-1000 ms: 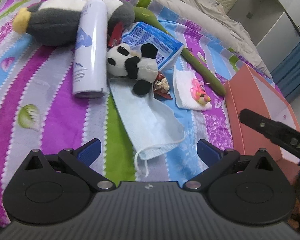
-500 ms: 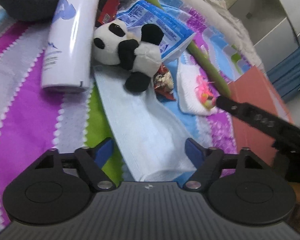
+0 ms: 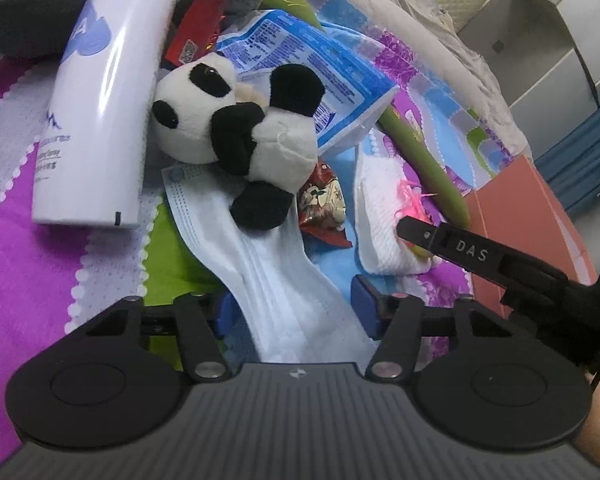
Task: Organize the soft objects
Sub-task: 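Grasp the light blue face mask with the left tool while the right tool grasps the pink-yellow squishy toy, then lift and carry the mask and squishy toy over the orange box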
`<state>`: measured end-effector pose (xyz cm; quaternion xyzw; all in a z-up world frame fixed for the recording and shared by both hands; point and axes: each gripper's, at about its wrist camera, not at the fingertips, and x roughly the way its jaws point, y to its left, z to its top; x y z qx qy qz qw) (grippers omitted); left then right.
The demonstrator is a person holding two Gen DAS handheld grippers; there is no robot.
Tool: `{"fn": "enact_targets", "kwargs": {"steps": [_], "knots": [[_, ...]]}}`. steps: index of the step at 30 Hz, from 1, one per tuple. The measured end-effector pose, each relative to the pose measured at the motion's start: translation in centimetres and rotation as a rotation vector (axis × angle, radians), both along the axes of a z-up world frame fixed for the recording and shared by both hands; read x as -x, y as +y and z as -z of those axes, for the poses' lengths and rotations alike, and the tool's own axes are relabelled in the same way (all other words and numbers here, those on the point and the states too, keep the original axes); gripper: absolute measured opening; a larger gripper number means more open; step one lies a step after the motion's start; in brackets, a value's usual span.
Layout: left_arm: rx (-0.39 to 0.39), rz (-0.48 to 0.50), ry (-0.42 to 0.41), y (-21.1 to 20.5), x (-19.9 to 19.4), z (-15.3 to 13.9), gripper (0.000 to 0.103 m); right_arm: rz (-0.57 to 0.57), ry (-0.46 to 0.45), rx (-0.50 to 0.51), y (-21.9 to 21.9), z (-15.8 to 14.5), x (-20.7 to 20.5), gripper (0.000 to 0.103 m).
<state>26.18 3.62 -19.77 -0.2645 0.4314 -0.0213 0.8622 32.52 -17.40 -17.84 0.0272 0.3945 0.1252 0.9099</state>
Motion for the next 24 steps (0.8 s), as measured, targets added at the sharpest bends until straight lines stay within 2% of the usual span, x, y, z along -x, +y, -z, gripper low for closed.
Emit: {"fn": "enact_targets", "kwargs": {"steps": [1, 2, 3, 4, 7, 16, 24], "knots": [[-0.011, 0.005, 0.002, -0.2, -0.2, 0.0, 0.044, -0.004, 0.002, -0.004, 0.1, 0.2, -0.1, 0.042], [-0.027, 0.01, 0.006, -0.4, -0.3, 0.1, 0.038, -0.008, -0.001, -0.006, 0.2, 0.3, -0.1, 0.04], [-0.045, 0.012, 0.012, -0.5, -0.3, 0.0, 0.028, -0.015, -0.002, -0.005, 0.3, 0.4, -0.1, 0.033], [-0.065, 0.014, 0.016, -0.6, -0.4, 0.0, 0.018, -0.014, 0.001, -0.003, 0.3, 0.4, -0.1, 0.033], [-0.042, 0.014, 0.03, -0.4, -0.3, 0.2, 0.01, -0.02, -0.003, -0.001, 0.3, 0.2, 0.1, 0.033], [-0.059, 0.025, 0.025, -0.8, 1.7, -1.3, 0.007, -0.036, -0.017, 0.01, -0.2, -1.9, 2.6, 0.033], [-0.064, 0.042, -0.003, -0.7, 5.4, -3.7, 0.007, -0.047, -0.035, 0.036, -0.2, -3.8, 7.2, 0.033]]}}
